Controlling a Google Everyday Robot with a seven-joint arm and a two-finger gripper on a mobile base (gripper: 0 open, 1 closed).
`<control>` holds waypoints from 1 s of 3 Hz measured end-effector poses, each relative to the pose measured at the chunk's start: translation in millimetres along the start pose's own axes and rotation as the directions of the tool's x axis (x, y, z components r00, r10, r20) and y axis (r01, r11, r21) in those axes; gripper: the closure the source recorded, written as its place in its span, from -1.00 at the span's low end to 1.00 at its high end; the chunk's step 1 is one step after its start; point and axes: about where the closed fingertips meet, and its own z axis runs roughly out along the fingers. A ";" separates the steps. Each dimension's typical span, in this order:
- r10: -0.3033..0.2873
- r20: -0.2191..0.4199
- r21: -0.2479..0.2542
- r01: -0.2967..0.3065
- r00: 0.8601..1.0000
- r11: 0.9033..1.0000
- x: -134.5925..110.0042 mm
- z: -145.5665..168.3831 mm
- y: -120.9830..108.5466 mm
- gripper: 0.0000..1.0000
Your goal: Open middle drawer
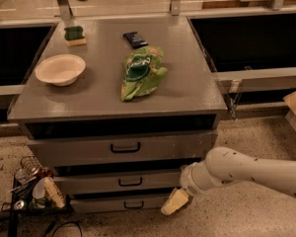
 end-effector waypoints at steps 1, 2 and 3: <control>0.000 0.034 -0.017 0.000 0.999 1.000 -7.6 9.9 -2.5 -1.00; -0.032 0.067 -0.078 0.038 0.997 0.996 -41.6 45.9 1.1 -1.00; -0.023 0.067 -0.059 0.026 0.998 0.998 -50.2 66.8 -1.2 -1.00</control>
Offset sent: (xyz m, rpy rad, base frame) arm 0.0295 0.0588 -0.0147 0.1119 0.0014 0.0685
